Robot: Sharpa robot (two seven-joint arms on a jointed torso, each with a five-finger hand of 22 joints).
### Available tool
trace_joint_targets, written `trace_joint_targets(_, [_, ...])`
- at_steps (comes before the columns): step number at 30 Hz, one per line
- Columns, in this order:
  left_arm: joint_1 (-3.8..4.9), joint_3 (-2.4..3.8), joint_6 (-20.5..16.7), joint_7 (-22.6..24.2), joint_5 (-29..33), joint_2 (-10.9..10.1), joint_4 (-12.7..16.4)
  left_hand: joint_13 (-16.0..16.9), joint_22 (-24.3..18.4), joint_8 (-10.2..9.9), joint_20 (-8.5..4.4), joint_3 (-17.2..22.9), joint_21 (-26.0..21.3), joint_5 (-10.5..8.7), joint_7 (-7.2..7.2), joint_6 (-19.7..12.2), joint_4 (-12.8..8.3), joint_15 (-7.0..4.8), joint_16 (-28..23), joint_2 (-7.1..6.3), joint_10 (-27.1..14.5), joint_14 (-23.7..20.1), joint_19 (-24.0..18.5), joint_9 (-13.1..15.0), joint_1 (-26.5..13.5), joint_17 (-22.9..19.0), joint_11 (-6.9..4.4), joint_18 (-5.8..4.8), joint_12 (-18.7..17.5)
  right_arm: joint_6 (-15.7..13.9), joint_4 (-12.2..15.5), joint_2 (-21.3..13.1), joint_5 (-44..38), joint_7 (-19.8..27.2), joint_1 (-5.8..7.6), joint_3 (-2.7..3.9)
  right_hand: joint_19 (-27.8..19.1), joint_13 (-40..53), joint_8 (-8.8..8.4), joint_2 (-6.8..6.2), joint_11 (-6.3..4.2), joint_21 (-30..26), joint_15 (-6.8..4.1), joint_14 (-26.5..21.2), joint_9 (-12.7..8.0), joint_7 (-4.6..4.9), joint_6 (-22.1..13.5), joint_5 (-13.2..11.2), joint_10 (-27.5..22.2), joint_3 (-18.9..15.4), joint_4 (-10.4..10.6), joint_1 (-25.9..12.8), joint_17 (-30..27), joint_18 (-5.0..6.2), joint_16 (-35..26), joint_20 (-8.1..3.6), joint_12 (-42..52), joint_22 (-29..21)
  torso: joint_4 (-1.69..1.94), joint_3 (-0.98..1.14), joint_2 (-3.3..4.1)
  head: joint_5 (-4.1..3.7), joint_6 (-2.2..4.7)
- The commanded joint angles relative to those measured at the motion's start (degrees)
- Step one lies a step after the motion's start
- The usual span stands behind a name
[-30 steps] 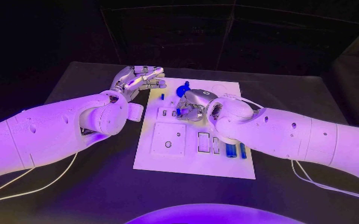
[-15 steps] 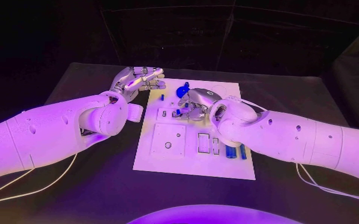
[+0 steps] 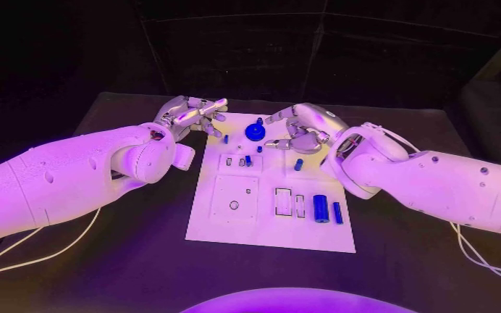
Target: Assemble the parts on the task board
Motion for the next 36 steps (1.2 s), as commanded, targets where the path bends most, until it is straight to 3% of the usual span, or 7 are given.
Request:
trace_joint_targets(1, [1.35,0.11,6.7,-16.33,-15.62,0.74,-0.48,3.17,8.86,0.43,-1.5,-1.53,9.34,0.24,-0.96,0.69,1.85,-1.4,25.04,0.31,3.14,4.07,3.37,0.85,-2.05,22.65,-1.1,-0.21,3.54,-1.86,0.61,-2.19,10.07,5.13,1.41,0.14,-0.15,0.3,0.48,0.4,-0.27,-0.22,0.21,3.95,0.12,-0.07,0.58,0.95,0.02,-0.53,0.08,0.78,6.72,0.12,-0.37,0.13,0.22,0.02,-0.42,0.43,-0.92,0.33,-0.25])
trace_joint_targets(7, [3.92,0.09,10.68,-28.26,-30.79,2.71,-1.13,15.21,44.31,4.48,-3.24,-3.96,38.9,0.16,-3.3,4.13,3.89,-3.28,52.64,1.13,3.88,5.51,7.53,5.9,-2.76,50.0,-3.17,-4.41,16.48,-1.38,0.07,-5.13,15.32,4.94,3.41,0.2,-0.13,0.34,0.61,0.73,-0.35,-0.23,0.15,3.95,0.13,-0.13,0.77,1.61,0.09,-0.76,0.12,1.05,6.66,0.12,-0.42,0.07,0.3,0.02,-0.71,0.7,-1.72,0.96,-0.45])
trace_joint_targets(9, [4.84,0.07,12.79,-31.99,-35.95,3.57,-1.51,26.75,50.91,7.2,-3.5,-5.11,44.43,0.49,-4.09,3.11,4.25,-4.18,56.37,1.11,2.28,5.97,7.5,9.94,-2.72,53.94,-3.88,-5.33,28.06,-1.2,-0.25,-5.63,16.2,4.83,3.78,0.21,-0.15,0.36,0.65,0.79,-0.36,-0.26,0.13,3.94,0.14,-0.15,0.83,1.71,0.12,-0.82,0.14,1.08,6.61,0.13,-0.45,0.06,0.32,-0.04,-0.79,0.79,-1.95,1.05,-0.57])
trace_joint_targets(11, [5.69,0.06,15.33,-35.7,-39.9,4.32,-1.78,32.78,53.46,9.69,-3.67,-6.9,46.74,0.25,-4.65,1.14,5.96,-2.98,56.81,1.96,-0.91,6.03,6.07,14.45,-3.83,54.43,-3.53,-5.2,33.89,-1.08,-0.44,-5.86,16.76,4.77,4.0,0.22,-0.14,0.4,0.7,0.87,-0.38,-0.24,0.12,3.94,0.15,-0.18,0.91,1.78,0.17,-0.87,0.16,1.12,6.59,0.12,-0.47,0.04,0.38,-0.01,-0.97,0.89,-2.07,1.18,-0.65])
trace_joint_targets(17, [6.96,-0.17,20.43,-43.12,-45.75,7.03,-2.69,38.68,56.26,10.72,-3.01,-9.46,48.81,-0.32,-3.25,-1.82,8.78,-2.93,57.21,2.12,-2.08,6.16,5.87,18.16,-5.59,54.87,-3.43,-5.49,39.11,-0.68,-1.09,-5.65,17.44,4.37,4.29,0.22,-0.14,0.45,0.87,1.12,-0.45,-0.26,0.06,3.93,0.19,-0.26,1.19,2.04,0.26,-1.04,0.23,1.22,6.5,0.13,-0.53,-0.01,0.45,-0.05,-0.95,1.12,-2.37,1.37,-1.28])
trace_joint_targets(24, [8.33,-2.32,23.88,-46.95,-48.77,10.66,-4.81,49.31,61.17,13.43,-3.23,-11.25,51.91,-0.26,-3.89,-2.29,10.51,-3.38,57.21,2.05,0.39,6.16,7.34,22.77,-5.99,54.87,-3.8,-6.27,49.14,-0.34,-1.56,-5.22,17.62,3.74,4.37,0.23,-0.19,0.29,0.94,1.37,-0.53,-0.35,-0.03,3.91,0.14,-0.33,1.24,3.23,0.17,-1.51,0.3,1.52,6.37,0.15,-0.64,-0.1,0.31,-0.2,-0.93,1.22,-2.36,1.46,-1.7])
trace_joint_targets(36, [9.24,-4.26,28.69,-48.16,-49.73,15.45,-8.72,51.65,62.47,14.83,-3.35,-11.77,52.68,-0.29,-4.09,-3.04,11.12,-3.5,57.21,2.59,0.52,6.16,7.65,25.6,-6.09,54.87,-4.0,-6.48,51.28,0.3,-1.95,-4.73,17.65,2.98,4.39,0.22,-0.19,0.14,1.13,1.75,-0.66,-0.41,-0.15,3.93,0.12,-0.44,1.46,5.17,0.09,-2.11,0.29,2.15,6.36,0.16,-0.69,-0.23,0.19,-0.27,-1.02,1.01,-2.24,1.51,-2.28])
